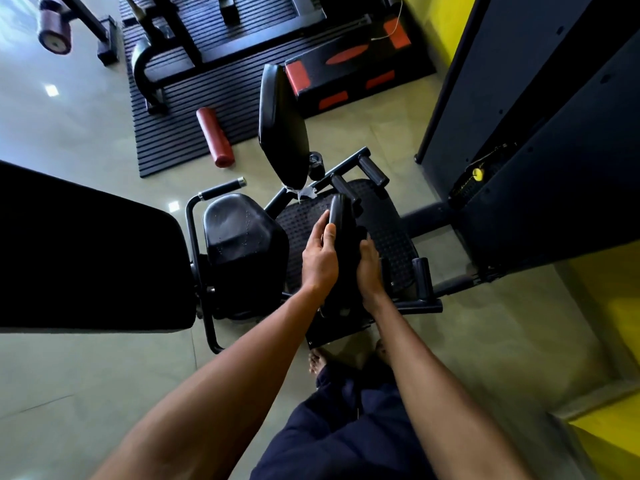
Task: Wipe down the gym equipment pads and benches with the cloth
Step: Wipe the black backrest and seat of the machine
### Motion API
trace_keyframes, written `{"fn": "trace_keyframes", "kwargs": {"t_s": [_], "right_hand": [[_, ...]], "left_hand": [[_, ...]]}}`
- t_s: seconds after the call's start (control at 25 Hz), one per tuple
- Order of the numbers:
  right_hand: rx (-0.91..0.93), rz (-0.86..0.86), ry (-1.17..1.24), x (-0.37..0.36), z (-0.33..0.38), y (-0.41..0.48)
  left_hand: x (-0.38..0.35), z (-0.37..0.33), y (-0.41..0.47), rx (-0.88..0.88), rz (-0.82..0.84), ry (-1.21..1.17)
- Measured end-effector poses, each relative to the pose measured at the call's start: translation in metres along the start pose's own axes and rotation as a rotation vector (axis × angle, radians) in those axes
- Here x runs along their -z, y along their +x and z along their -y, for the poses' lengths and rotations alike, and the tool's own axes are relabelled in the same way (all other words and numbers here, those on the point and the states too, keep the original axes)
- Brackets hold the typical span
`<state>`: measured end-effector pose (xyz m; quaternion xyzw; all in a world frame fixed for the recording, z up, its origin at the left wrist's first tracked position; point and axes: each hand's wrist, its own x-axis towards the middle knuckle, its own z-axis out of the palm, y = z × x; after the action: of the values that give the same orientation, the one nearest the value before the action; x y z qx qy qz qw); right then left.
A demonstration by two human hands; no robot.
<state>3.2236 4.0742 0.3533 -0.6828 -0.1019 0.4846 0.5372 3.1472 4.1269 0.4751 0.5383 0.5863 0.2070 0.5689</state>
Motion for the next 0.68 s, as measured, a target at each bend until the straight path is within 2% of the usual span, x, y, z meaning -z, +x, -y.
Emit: {"fn": "trace_keyframes", "kwargs": {"t_s": [0.08,0.24,0.36,0.44,0.52,0.56,0.68], "right_hand": [[0.091,-0.077,-0.035,-0.009,0.050,-0.037],[0.177,-0.110,-0.026,-0.013,0.050,-0.047],[0.038,-0.139,0.097,-0.009,0.014,-0.012],[-0.069,-0.099,0.100,0.000,-0.031,0.031],[-0.142,-0.071,0.071,0.005,-0.042,0.059],[-0.131,-0.059,0.054,0.002,-0.023,0.054],[0.061,-0.099,0.076,-0.012,0.059,0.008]], "left_hand": [[0.001,0.005,0.005,-0.014,0.012,-0.001],[0.001,0.012,0.008,-0.022,0.034,0.002],[0.002,0.014,0.013,-0.029,0.054,0.008],[0.003,0.015,0.017,-0.047,0.083,0.019],[0.004,0.016,0.022,-0.059,0.103,0.034],[0.005,0.016,0.023,-0.062,0.112,0.024],[0.004,0.012,0.030,-0.076,0.127,0.004]]}}
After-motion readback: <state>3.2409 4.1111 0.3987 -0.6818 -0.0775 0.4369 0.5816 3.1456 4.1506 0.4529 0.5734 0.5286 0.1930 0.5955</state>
